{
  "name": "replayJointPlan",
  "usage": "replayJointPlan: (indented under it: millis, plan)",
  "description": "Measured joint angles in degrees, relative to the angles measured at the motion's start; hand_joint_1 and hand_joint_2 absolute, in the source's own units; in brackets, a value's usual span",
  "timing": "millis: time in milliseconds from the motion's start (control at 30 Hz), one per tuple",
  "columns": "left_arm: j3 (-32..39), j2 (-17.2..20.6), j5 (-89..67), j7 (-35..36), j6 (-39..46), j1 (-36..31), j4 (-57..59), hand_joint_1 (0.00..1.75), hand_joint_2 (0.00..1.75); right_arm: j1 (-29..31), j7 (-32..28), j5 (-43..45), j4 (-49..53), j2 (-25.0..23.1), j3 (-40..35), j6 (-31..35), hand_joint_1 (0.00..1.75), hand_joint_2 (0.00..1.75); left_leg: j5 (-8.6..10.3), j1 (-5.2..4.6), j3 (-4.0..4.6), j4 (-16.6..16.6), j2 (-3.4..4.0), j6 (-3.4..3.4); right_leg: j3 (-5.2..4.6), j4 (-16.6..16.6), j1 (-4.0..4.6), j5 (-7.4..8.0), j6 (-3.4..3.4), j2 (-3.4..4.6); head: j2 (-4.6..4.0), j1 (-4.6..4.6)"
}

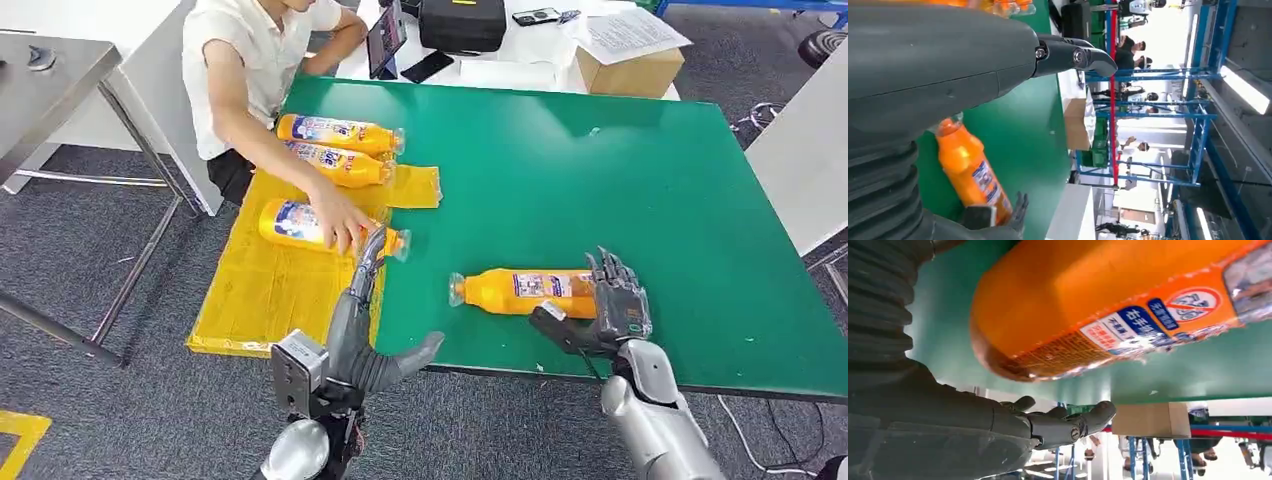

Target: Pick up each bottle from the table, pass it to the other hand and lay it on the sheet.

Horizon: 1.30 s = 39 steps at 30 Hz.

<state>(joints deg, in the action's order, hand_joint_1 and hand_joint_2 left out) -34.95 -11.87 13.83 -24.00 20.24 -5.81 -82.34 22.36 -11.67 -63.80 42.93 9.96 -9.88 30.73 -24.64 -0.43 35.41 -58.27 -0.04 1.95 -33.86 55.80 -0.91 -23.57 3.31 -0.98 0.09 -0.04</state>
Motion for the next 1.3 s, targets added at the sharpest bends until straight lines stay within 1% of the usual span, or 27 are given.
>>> replayJointPlan:
  millis: [133, 367, 433, 600, 767, 933, 1067, 1167, 1200, 1233, 1267, 1300]
  plan:
    - [-0.11, 0.07, 0.31, 0.40, 0.00, -0.25, 0.28, 0.00, 1.75, 2.13, 0.13, -0.92, -2.62, 0.68, -1.47, 0.11, 0.00, 1.75, 0.00, -0.01, 0.00, 0.00, 0.00, 0.00, 0.01, 0.00, -0.01, 0.00, 0.00, 0.00, 0.00, 0.00]
    - [-0.31, 0.17, 1.09, 0.90, -0.37, -0.52, 0.96, 0.00, 1.75, 4.10, -0.63, -1.12, -6.10, 0.64, -3.56, -0.06, 0.00, 1.75, 0.00, 0.00, 0.00, 0.00, 0.01, 0.00, 0.00, 0.00, 0.01, 0.00, 0.00, 0.00, 0.00, 0.00]
    - [-0.35, 0.17, 1.86, 1.38, -0.52, -0.60, 1.16, 0.00, 1.75, 4.68, -2.14, -0.29, -6.95, 0.64, -4.00, -2.02, 0.00, 1.75, 0.00, 0.01, -0.01, 0.00, 0.02, 0.00, 0.00, 0.00, 0.01, 0.00, 0.00, 0.01, 0.00, 0.00]
    - [-1.05, 0.17, 2.62, 2.15, -1.42, -1.37, 1.97, 0.00, 1.75, 6.55, -7.70, 3.63, -8.71, 0.72, -5.07, -9.51, 0.00, 1.75, 0.00, 0.00, -0.10, 0.00, 0.09, 0.00, 0.07, -0.01, 0.01, 0.00, 0.00, 0.03, 0.00, -0.02]
    - [-1.27, 0.15, 2.82, 2.21, -1.60, -1.60, 2.47, 0.00, 1.75, 7.15, -8.50, 4.24, -9.40, 0.72, -5.49, -10.45, 0.00, 1.75, 0.00, 0.00, -0.18, 0.00, 0.11, 0.00, 0.14, 0.00, 0.01, 0.01, 0.00, 0.03, 0.00, 0.00]
    - [-1.99, 0.15, 3.45, 2.76, -2.64, -2.07, 3.19, 0.00, 1.75, 8.09, -10.91, 5.07, -9.54, 1.53, -7.35, -14.08, 0.00, 1.75, 0.00, 0.00, -0.24, 0.00, 0.14, 0.00, 0.19, -0.01, 0.01, 0.01, -0.01, 0.05, 0.00, 0.00]
    - [-2.62, 0.17, 4.18, 3.09, -3.17, -2.25, 3.70, 0.00, 1.75, 8.88, -11.04, 5.68, -9.56, 1.79, -8.90, -16.70, 0.00, 1.75, -0.01, 0.01, -0.34, 0.00, 0.17, 0.00, 0.26, -0.01, 0.02, 0.01, -0.01, 0.07, 0.00, 0.00]
    - [-2.73, 0.15, 4.24, 3.13, -3.43, -2.30, 3.87, 0.00, 1.75, 9.13, -11.04, 5.70, -9.56, 2.01, -9.75, -17.14, 0.00, 1.75, -0.01, 0.01, -0.39, 0.00, 0.17, 0.00, 0.32, -0.02, 0.02, 0.01, -0.01, 0.07, 0.00, 0.00]
    - [-2.73, 0.15, 4.26, 3.15, -3.43, -2.32, 3.89, 0.00, 1.75, 9.15, -11.04, 5.75, -9.56, 2.03, -9.97, -17.16, 0.03, 1.75, -0.01, 0.01, -0.41, 0.00, 0.17, 0.00, 0.34, -0.02, 0.02, 0.01, -0.01, 0.07, 0.00, -0.02]
    - [-2.75, 0.15, 4.26, 3.15, -3.45, -2.35, 3.94, 0.00, 1.75, 9.19, -11.04, 5.79, -9.58, 2.06, -10.12, -17.20, 1.40, 1.75, -0.01, 0.01, -0.43, 0.00, 0.17, 0.00, 0.35, -0.02, 0.02, 0.01, -0.01, 0.07, 0.00, 0.00]
    - [-2.75, 0.15, 4.35, 3.17, -3.48, -2.39, 4.02, 0.00, 1.75, 9.29, -11.02, 5.99, -9.58, 2.12, -10.27, -17.53, 1.61, 1.75, -0.01, 0.01, -0.44, 0.00, 0.17, 0.00, 0.36, -0.02, 0.02, 0.01, -0.01, 0.07, 0.00, 0.00]
    - [-2.75, 0.15, 4.44, 3.22, -3.52, -2.40, 4.07, 0.00, 1.75, 9.48, -10.84, 6.21, -9.67, 2.14, -10.50, -18.19, 1.75, 1.75, -0.01, 0.01, -0.46, 0.00, 0.17, 0.00, 0.37, -0.02, 0.02, 0.01, -0.01, 0.07, 0.00, -0.02]
